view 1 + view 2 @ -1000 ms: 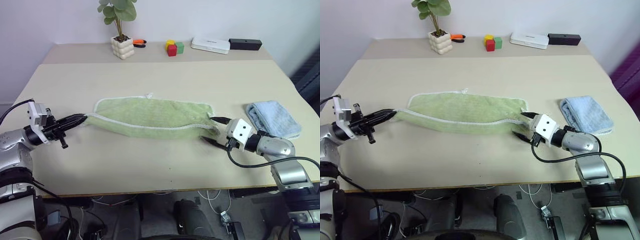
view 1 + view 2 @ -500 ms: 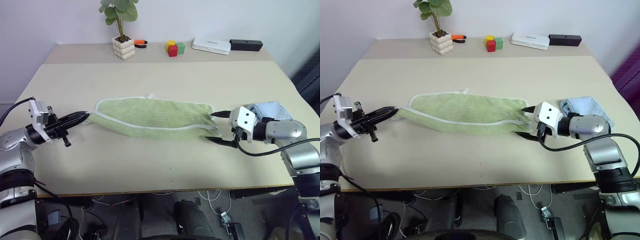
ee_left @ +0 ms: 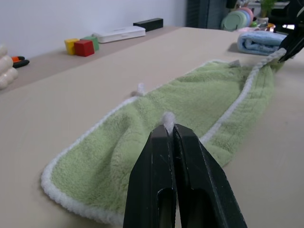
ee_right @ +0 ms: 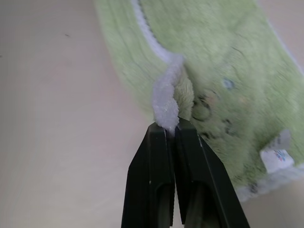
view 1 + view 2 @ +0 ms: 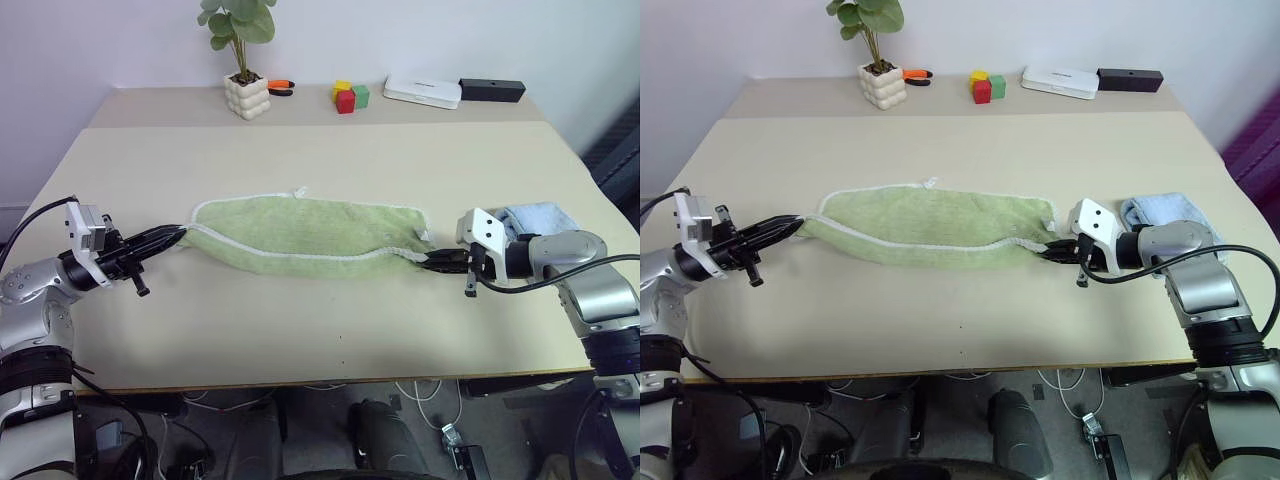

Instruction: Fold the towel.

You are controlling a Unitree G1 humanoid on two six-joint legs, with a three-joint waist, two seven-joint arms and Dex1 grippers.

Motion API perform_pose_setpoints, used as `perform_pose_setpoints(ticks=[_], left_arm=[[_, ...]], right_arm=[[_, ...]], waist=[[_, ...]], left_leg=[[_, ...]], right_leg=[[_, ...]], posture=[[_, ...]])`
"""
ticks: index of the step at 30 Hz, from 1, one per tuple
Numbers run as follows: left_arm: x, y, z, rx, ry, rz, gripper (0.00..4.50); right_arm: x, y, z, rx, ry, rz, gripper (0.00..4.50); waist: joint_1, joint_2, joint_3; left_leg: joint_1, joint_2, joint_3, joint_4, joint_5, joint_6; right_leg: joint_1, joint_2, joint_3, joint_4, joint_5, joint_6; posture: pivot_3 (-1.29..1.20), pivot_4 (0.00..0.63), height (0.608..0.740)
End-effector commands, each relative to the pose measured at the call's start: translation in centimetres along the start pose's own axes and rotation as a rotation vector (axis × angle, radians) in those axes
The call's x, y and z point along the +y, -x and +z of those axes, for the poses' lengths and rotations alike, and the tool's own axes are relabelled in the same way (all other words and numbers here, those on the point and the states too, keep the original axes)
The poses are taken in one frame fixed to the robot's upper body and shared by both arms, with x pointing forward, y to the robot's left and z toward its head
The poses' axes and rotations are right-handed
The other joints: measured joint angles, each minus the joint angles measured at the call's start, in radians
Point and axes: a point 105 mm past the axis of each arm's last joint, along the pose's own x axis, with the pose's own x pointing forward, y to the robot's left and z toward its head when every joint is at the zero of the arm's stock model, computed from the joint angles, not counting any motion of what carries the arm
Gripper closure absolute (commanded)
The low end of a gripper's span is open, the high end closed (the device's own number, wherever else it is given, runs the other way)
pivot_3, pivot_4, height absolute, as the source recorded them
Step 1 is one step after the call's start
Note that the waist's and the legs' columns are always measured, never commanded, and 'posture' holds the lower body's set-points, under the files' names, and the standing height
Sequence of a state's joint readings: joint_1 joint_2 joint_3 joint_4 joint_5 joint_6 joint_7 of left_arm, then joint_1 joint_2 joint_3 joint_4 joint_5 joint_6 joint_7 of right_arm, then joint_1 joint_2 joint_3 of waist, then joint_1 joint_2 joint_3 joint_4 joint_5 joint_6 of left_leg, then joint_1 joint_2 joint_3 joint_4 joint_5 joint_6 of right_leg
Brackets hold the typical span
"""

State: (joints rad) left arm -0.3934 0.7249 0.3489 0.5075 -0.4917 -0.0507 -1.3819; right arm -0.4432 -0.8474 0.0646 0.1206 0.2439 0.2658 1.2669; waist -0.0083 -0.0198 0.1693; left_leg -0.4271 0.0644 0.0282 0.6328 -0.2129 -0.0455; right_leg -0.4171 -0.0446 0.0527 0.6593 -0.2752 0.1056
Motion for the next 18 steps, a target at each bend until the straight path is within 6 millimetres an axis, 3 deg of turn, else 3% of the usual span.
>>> perform_pose_setpoints(ticks=[1, 3, 6, 10, 13, 16, 18], left_arm=[[0.5, 0.4, 1.2, -0.022, -0.034, 0.018, 4.5], [0.7, 0.5, 1.2, -0.017, -0.036, 0.025, 4.5], [1.5, 0.0, 1.4, -0.015, -0.07, 0.054, 4.5], [2.2, -0.4, 1.7, -0.024, -0.097, 0.051, 4.5], [3.7, -0.8, 2.5, -0.03, -0.16, 0.104, 4.5], [5.8, -2.2, 3.8, -0.041, -0.206, 0.181, 4.5], [7.6, -3.6, 6.0, -0.104, -0.238, 0.269, 4.5]], right_arm=[[0.0, 1.6, 0.5, 0.004, 0.056, 0.002, 4.44], [-0.5, 1.8, 0.5, 0.006, 0.051, -0.021, 4.44], [-3.0, 2.0, 0.8, 0.007, 0.117, -0.147, 4.44], [-3.6, 1.9, 0.4, 0.035, 0.193, -0.173, 4.44], [-4.9, 1.7, 1.3, -0.019, 0.177, -0.236, 4.44], [-7.7, 1.3, 3.0, -0.054, 0.222, -0.372, 4.44], [-10.3, 1.4, 4.4, -0.057, 0.257, -0.495, 4.44]], waist=[[0.0, 0.0, 0.0], [-0.003, 0.0, 0.0], [-0.005, 0.0, 0.0], [-0.002, 0.0, 0.0], [-0.004, 0.0, 0.0], [-0.005, 0.0, 0.0], [-0.004, 0.0, 0.0]], left_leg=[[0.0, 0.0, 0.0, 0.0, 0.0, 0.0], [0.0, 0.0, 0.0, 0.0, 0.0, 0.0], [0.001, 0.0, 0.0, 0.0, 0.0, 0.0], [0.001, 0.0, 0.0, -0.001, 0.0, 0.0], [0.0, 0.0, 0.0, -0.001, 0.0, 0.0], [0.001, 0.0, 0.0, 0.0, 0.0, 0.0], [0.0, 0.0, 0.0, 0.0, 0.0, -0.001]], right_leg=[[0.0, 0.0, 0.0, 0.0, 0.0, 0.0], [0.0, 0.0, 0.0, 0.0, 0.0, 0.0], [0.0, 0.0, 0.0, 0.0, 0.0, 0.0], [0.0, 0.001, 0.0, 0.0, 0.0, 0.0], [0.0, 0.001, 0.0, 0.0, 0.0, 0.0], [0.0, 0.001, 0.0, 0.0, 0.0, 0.0], [-0.001, 0.001, 0.0, 0.001, 0.0, 0.0]], posture=[[0.0, 0.15, 0.74], [0.0, 0.15, 0.74], [0.0, 0.15, 0.74], [0.0, 0.15, 0.74], [0.0, 0.15, 0.74], [0.0, 0.15, 0.74], [0.0, 0.15, 0.74]])
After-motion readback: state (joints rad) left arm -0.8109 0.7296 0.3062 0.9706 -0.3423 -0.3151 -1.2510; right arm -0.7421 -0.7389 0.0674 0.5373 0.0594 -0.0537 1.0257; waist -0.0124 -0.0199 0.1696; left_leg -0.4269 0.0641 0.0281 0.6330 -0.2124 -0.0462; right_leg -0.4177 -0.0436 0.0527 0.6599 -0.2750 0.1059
